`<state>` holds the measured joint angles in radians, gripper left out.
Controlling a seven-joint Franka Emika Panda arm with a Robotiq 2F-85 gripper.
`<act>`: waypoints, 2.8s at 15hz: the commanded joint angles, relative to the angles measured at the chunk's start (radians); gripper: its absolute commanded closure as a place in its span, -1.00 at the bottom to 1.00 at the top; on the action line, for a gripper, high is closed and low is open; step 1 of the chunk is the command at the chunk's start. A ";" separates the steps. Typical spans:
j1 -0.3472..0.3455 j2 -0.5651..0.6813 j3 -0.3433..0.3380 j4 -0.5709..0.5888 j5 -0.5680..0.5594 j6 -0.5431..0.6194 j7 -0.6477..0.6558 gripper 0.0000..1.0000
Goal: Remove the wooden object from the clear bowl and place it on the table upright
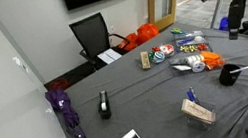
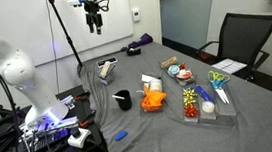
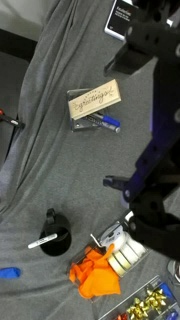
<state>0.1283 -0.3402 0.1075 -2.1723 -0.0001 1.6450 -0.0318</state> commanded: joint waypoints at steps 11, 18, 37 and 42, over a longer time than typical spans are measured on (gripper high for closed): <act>-0.003 0.001 0.003 0.002 0.001 -0.002 0.000 -1.00; -0.003 0.001 0.003 0.002 0.001 -0.002 0.000 -1.00; -0.007 0.155 0.130 -0.015 -0.023 0.186 0.618 -1.00; 0.008 0.209 0.131 -0.044 -0.005 0.341 0.830 -1.00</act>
<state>0.1314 -0.1565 0.2327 -2.1943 -0.0229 1.9120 0.7060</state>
